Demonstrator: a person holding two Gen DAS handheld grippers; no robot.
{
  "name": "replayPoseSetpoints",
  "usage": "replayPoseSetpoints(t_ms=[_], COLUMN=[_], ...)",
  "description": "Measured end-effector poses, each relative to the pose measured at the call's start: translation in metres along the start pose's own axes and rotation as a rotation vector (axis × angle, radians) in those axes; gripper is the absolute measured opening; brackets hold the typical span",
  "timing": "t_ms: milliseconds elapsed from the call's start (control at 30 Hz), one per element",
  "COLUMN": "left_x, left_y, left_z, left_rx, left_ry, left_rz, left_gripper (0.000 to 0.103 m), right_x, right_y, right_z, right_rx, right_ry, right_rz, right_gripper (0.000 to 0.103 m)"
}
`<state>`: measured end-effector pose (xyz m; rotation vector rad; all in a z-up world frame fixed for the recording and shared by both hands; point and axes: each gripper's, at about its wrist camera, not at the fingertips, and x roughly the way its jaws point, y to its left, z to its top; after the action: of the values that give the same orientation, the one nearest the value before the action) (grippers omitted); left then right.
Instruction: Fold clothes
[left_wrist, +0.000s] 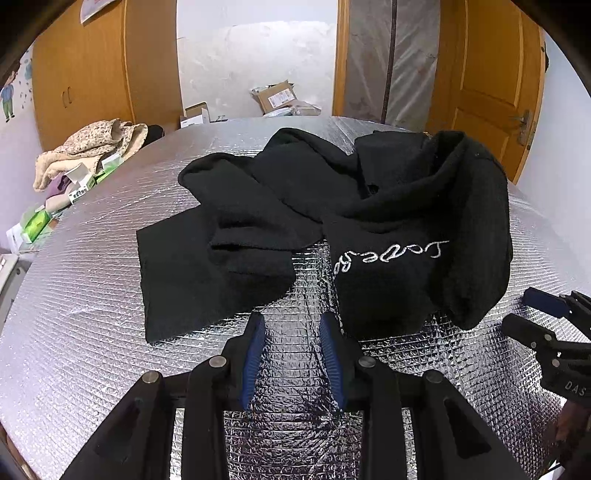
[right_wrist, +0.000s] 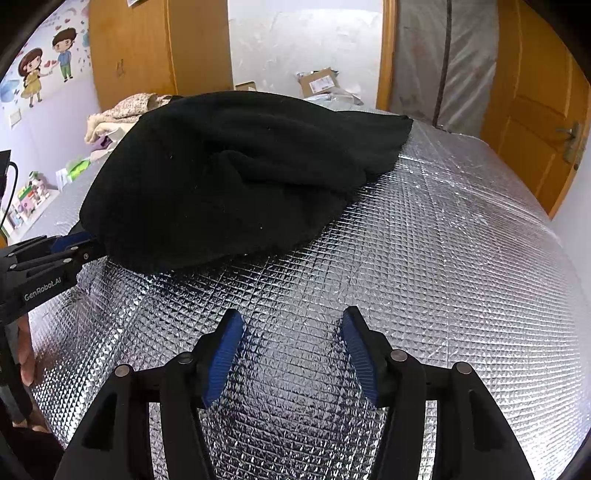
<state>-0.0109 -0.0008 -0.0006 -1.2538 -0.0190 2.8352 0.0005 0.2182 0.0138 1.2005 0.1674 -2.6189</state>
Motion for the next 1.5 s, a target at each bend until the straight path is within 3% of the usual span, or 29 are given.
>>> replayPoseSetpoints(t_ms=[400, 600, 800, 1000, 1267, 1367, 1500], left_x=[-0.002, -0.001, -0.001, -0.002, -0.002, -0.002, -0.002], left_y=[0.019, 0.018, 0.020, 0.021, 0.022, 0.022, 0.020], left_z=[-0.001, -0.003, -0.005, -0.006, -0.008, -0.008, -0.009], left_rx=[-0.024, -0.011, -0.017, -0.022, -0.028, -0.028, -0.018], left_ry=[-0.009, -0.020, -0.027, -0.031, -0.036, -0.037, -0.037], left_rz=[-0.001, 0.010, 0.004, 0.000, -0.007, -0.007, 0.004], left_gripper=[0.031, 0.031, 0.031, 0.031, 0.031, 0.031, 0.031], right_x=[0.008, 0.009, -0.009, -0.030, -0.012, -0.019, -0.016], right_y=[0.005, 0.020, 0.039, 0.034, 0.047, 0.042, 0.048], right_z=[0.014, 0.025, 0.048, 0.087, 0.111, 0.114, 0.121], right_rx=[0.000, -0.022, -0.057, -0.013, 0.008, 0.024, -0.009], right_ry=[0.040, 0.045, -0.057, -0.186, -0.132, -0.157, -0.146], right_rz=[-0.016, 0.059, 0.113, 0.133, 0.185, 0.226, 0.180], right_gripper=[0.059, 0.059, 0.059, 0.059, 0.059, 0.059, 0.059])
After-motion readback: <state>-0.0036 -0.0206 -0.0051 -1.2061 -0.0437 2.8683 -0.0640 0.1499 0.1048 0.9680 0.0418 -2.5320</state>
